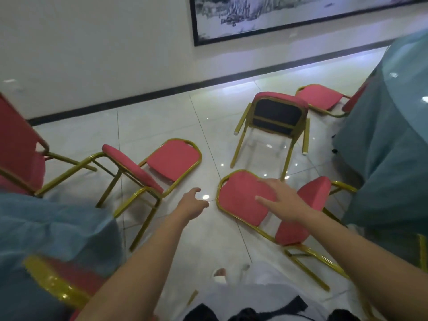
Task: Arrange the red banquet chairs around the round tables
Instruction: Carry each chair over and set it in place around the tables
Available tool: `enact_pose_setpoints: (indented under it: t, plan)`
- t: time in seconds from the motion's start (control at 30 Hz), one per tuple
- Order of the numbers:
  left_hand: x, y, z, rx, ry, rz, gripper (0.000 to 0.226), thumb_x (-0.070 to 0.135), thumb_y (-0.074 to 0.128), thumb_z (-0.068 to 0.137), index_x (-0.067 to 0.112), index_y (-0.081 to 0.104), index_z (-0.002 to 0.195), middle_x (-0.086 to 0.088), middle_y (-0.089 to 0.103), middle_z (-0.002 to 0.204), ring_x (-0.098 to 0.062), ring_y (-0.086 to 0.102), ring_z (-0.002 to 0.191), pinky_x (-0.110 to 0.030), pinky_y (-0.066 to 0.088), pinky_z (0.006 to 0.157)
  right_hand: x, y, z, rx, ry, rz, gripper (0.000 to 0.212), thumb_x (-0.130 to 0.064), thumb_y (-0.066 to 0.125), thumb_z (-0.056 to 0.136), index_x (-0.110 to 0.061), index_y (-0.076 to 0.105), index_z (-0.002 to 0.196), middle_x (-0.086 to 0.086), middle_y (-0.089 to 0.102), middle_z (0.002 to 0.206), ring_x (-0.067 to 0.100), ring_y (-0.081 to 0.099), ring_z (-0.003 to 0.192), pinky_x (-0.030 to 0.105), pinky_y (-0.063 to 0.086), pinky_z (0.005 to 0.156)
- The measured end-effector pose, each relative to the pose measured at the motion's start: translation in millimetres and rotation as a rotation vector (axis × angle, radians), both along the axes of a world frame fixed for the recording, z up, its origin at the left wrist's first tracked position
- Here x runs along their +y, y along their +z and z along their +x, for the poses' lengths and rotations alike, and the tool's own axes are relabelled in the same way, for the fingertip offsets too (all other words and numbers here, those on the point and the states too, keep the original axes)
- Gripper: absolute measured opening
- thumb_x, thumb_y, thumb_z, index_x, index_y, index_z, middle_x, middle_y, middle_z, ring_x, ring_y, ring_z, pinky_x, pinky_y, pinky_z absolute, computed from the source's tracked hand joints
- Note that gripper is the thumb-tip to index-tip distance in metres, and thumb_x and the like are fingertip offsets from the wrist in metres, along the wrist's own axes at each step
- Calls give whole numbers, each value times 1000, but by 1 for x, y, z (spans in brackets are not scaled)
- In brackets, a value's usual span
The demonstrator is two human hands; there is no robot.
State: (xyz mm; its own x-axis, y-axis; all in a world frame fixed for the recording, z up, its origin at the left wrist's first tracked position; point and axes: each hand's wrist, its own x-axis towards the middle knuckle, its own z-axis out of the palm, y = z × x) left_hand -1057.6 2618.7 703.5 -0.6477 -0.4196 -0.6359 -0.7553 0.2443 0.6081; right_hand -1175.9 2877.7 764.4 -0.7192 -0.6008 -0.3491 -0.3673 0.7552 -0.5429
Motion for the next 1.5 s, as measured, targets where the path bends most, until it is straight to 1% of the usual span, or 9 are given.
enact_pose_setpoints:
  t: [0.17,0.3,0.37,0.63,0.77,0.9,1.07,1.33,1.5]
  plan:
    - [-44,-9,-72,-13,29,-53,68,25,65,84,25,39,147,-4,47,139,-8,50,85,-22,39,67,-27,-24,-95,22,35,57,63,-61,52,91,-32,40,147,-3,42,150,20,41,135,46,35,111]
    - [-73,-6,-111,-103,61,-116,68,27,65,84,23,39,147,-5,42,148,-25,47,126,-33,41,97,-64,-36,-169,-11,107,20,61,-60,51,92,-33,41,145,-2,42,150,20,38,137,46,33,112]
    - [-89,-5,-128,-126,97,-132,68,28,65,83,23,40,146,-10,47,144,-31,48,127,-41,43,105,-88,-40,-202,-31,166,22,61,-61,52,91,-34,41,145,-4,43,149,19,37,137,46,31,113]
    - [-170,-11,-210,-172,232,-101,68,23,65,83,27,38,146,-13,53,132,-32,57,115,-43,50,98,-204,-53,-325,-81,266,-35,65,-60,53,90,-32,38,147,-2,36,154,19,35,140,40,30,112]
    - [-225,-33,-279,-165,215,-81,69,22,64,85,27,37,148,-8,47,140,-21,57,108,-27,48,83,-280,-63,-397,-97,308,-61,65,-61,55,89,-36,37,146,-3,35,153,21,35,139,44,32,113]
    - [-300,-51,-371,-224,125,-120,66,26,65,87,26,38,148,-8,49,141,-15,59,94,-24,47,77,-364,-67,-487,-88,300,-54,64,-59,54,90,-34,37,146,-4,35,153,20,33,140,43,29,113]
    - [-399,-33,-488,-232,155,-84,69,24,65,83,22,39,147,-13,47,141,-33,59,115,-44,49,99,-459,-51,-589,-95,310,-40,62,-55,55,92,-31,38,147,-2,34,155,20,31,142,44,27,115]
    - [-513,-1,-618,-91,291,-123,64,24,61,89,26,36,148,-10,35,150,-29,44,127,-43,42,105,-574,-24,-704,-56,450,9,62,-54,53,94,-30,36,149,-1,33,156,22,32,141,44,27,115]
    - [-562,-26,-645,-145,476,-82,64,26,61,90,27,36,148,-9,33,151,-30,40,132,-42,39,108,-669,-39,-773,-43,702,97,63,-54,53,94,-31,34,150,-1,32,156,22,32,141,42,26,115]
